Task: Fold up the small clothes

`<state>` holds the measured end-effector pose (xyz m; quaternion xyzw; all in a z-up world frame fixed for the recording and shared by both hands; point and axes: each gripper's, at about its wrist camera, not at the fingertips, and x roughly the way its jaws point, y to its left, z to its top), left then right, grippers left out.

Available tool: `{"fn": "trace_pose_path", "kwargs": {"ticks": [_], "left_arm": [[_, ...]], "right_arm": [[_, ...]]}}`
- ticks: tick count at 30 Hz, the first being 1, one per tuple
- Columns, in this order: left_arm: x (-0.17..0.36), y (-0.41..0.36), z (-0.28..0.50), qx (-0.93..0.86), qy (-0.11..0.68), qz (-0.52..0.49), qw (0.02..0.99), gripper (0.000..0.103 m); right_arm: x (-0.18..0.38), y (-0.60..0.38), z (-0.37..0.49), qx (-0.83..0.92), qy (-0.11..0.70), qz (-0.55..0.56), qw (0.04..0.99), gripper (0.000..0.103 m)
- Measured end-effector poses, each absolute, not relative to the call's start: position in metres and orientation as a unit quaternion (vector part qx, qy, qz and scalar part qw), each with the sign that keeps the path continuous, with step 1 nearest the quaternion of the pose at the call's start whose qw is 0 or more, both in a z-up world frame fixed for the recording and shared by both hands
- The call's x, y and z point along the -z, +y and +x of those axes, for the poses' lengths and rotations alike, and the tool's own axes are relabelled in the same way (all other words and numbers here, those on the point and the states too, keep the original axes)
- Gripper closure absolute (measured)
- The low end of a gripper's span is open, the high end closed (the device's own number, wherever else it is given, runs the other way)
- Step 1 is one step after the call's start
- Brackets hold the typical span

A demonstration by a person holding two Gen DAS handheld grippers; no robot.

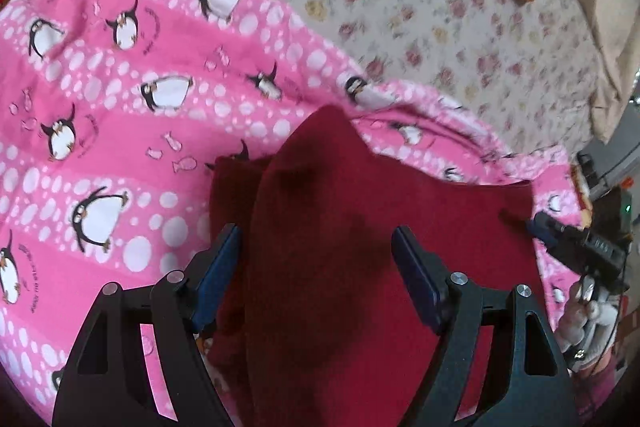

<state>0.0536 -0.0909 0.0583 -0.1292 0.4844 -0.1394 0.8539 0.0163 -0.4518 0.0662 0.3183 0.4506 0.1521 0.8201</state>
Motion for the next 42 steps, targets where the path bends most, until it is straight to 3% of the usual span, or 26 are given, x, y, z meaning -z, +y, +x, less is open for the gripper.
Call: {"fn": "trace_pose_path", "kwargs": {"ticks": [6,11,21,31,33,34,35,42], "left_arm": [[-0.024,-0.092,0.074,0.099,0.52,-0.115,0.84,0.026],[-0.031,-0.091,0.065,0.099,0.514,-0.113,0.845,0.027],[-0.075,-0.071,-0.018,0.178,0.491,-0.096,0.847,0.026],[-0.074,-0.061,-0.054,0.177,0.52,-0.095,0.83,0.026],[-0.082,-0.06,-0.061,0.181,0.517,-0.09,0.832,0.026],[-0.085,-0.059,-0.064,0.183,0.514,-0.087,0.833,0.026],[-0.086,-0.059,-0.067,0.185,0.512,-0.085,0.834,0.026],[-0.057,-0.063,-0.07,0.191,0.537,-0.088,0.817,0.026]], "right_arm": [[-0.027,-0.465,0.06,-0.068,0.48,0.307,0.819,0.069],[-0.013,-0.474,0.063,-0.072,0.487,0.328,0.806,0.068],[-0.091,-0.463,-0.055,-0.154,0.48,0.25,0.827,0.064],[-0.059,-0.445,-0.112,-0.16,0.524,0.21,0.81,0.064],[-0.056,-0.442,-0.109,-0.158,0.526,0.206,0.81,0.07],[-0.058,-0.44,-0.112,-0.163,0.521,0.199,0.814,0.087],[-0.063,-0.438,-0.115,-0.163,0.515,0.191,0.82,0.095],[-0.068,-0.448,-0.157,-0.144,0.514,0.154,0.832,0.099]]}}
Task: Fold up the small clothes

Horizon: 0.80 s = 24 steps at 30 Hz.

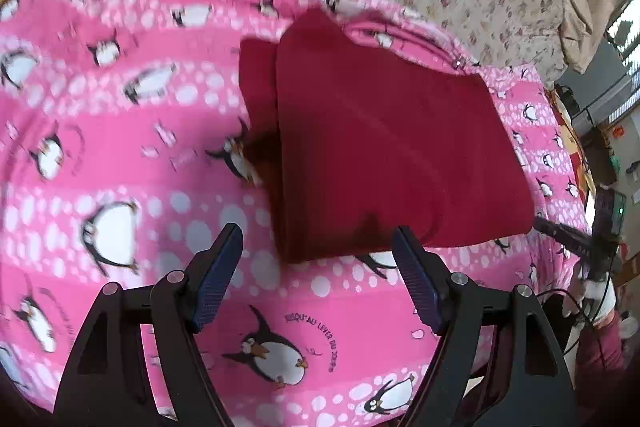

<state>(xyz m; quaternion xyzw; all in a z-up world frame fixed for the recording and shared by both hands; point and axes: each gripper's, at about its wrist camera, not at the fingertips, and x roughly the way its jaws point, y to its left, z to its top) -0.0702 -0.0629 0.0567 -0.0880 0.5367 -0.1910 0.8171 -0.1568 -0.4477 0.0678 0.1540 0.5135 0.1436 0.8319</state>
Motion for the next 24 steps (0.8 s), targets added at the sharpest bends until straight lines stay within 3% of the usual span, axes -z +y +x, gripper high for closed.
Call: {"fn": "trace_pose_path", "kwargs": {"ticks": [6,9,10,11,15,19,21,24], "left_arm": [[-0.04,-0.072,-0.063,0.208,0.545,-0.102,0.806,0.029],[-0.039,-0.079,-0.062,0.21,0.545,-0.092,0.807,0.057],[-0.04,-0.08,-0.062,0.205,0.541,-0.08,0.812,0.075],[-0.041,-0.08,-0.062,0.201,0.538,-0.075,0.815,0.083],[-0.041,-0.07,-0.065,0.202,0.533,-0.084,0.817,0.085],[-0.036,-0.066,-0.069,0.205,0.532,-0.092,0.816,0.085],[-0.033,-0.064,-0.068,0.207,0.534,-0.103,0.813,0.085],[-0.031,-0.062,-0.065,0.209,0.537,-0.115,0.809,0.085]], "right_arm": [[-0.071,-0.47,-0.177,-0.141,0.491,0.202,0.835,0.099],[-0.091,-0.47,-0.178,-0.151,0.455,0.21,0.852,0.099],[-0.095,-0.467,-0.175,-0.151,0.448,0.207,0.857,0.099],[-0.099,-0.463,-0.171,-0.148,0.444,0.2,0.86,0.099],[-0.086,-0.445,-0.139,-0.133,0.474,0.179,0.852,0.089],[-0.069,-0.44,-0.116,-0.117,0.474,0.169,0.856,0.088],[-0.065,-0.44,-0.11,-0.112,0.476,0.163,0.857,0.075],[-0.056,-0.432,-0.102,-0.118,0.483,0.153,0.854,0.07]]}}
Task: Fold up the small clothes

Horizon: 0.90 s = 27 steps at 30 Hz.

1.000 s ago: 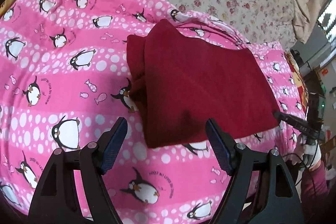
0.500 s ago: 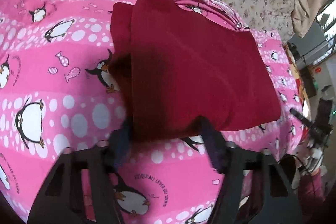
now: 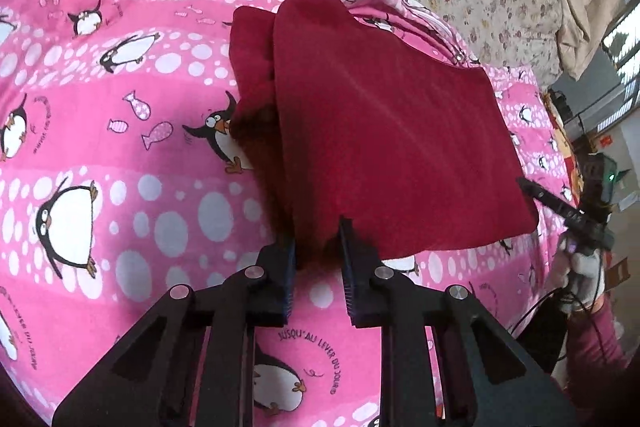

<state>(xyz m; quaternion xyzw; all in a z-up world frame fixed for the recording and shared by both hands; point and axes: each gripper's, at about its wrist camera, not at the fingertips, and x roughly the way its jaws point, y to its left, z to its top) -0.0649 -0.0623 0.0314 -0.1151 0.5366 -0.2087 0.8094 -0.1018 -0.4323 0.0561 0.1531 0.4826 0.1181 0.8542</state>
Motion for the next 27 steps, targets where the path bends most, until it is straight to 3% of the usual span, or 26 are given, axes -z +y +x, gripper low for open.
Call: {"fn": "trace_pose_path", "kwargs": {"ticks": [7,9,13,18,27], "left_arm": [[-0.033,-0.066,-0.063,0.209,0.536,-0.104,0.811,0.084],[-0.032,-0.066,-0.063,0.208,0.537,-0.108,0.81,0.084],[-0.031,-0.065,-0.063,0.207,0.537,-0.112,0.81,0.084],[-0.033,-0.07,-0.064,0.204,0.537,-0.098,0.813,0.084],[-0.041,-0.067,-0.065,0.204,0.54,-0.099,0.811,0.081]], "right_arm": [[-0.055,-0.43,-0.086,-0.125,0.472,0.146,0.86,0.072],[-0.059,-0.428,-0.088,-0.133,0.461,0.138,0.867,0.095],[-0.075,-0.407,-0.108,-0.131,0.435,0.049,0.889,0.097],[-0.086,-0.413,-0.135,-0.124,0.418,0.031,0.899,0.097],[-0.065,-0.443,-0.132,-0.107,0.444,0.114,0.882,0.097]]}}
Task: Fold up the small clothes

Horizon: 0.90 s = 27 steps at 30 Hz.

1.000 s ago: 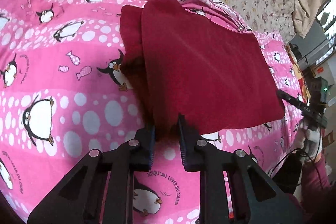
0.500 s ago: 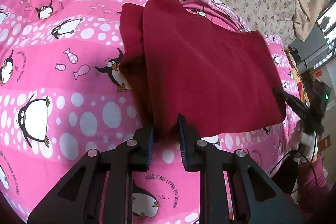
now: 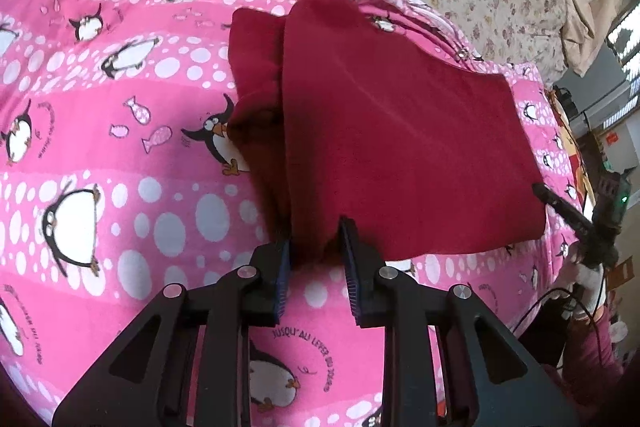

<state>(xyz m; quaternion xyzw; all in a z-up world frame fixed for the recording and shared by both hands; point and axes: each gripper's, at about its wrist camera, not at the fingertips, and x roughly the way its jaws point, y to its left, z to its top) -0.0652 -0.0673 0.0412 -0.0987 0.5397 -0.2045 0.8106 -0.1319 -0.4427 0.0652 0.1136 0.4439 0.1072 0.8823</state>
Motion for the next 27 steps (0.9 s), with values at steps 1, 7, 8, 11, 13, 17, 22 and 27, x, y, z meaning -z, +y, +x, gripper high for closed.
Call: {"fn": "trace_pose_path", "kwargs": {"ticks": [1,7,8,11,13,17,22,27], "left_arm": [[-0.043,-0.067,-0.067,0.208,0.537,-0.097,0.812,0.081],[-0.038,-0.067,-0.068,0.208,0.54,-0.093,0.81,0.081],[-0.044,-0.066,-0.069,0.209,0.537,-0.089,0.813,0.081],[-0.058,-0.068,-0.069,0.202,0.528,-0.067,0.822,0.081],[-0.069,-0.072,-0.066,0.2,0.518,-0.053,0.83,0.081],[-0.086,-0.085,-0.057,0.196,0.489,-0.044,0.849,0.032],[-0.073,-0.101,-0.032,0.174,0.484,-0.05,0.856,0.031],[-0.037,-0.107,-0.021,0.147,0.523,-0.064,0.837,0.031]], "right_arm": [[-0.074,-0.445,-0.135,-0.112,0.436,0.118,0.885,0.097],[-0.058,-0.456,-0.139,-0.067,0.472,0.1,0.873,0.103],[-0.051,-0.465,-0.14,-0.068,0.48,0.13,0.865,0.103],[-0.064,-0.483,-0.15,-0.074,0.458,0.186,0.866,0.103],[-0.084,-0.476,-0.146,-0.086,0.443,0.176,0.875,0.103],[-0.107,-0.445,-0.119,-0.116,0.433,0.153,0.881,0.1],[-0.085,-0.399,-0.063,-0.125,0.472,0.111,0.866,0.092],[-0.048,-0.386,-0.041,-0.115,0.485,0.108,0.86,0.088]]}}
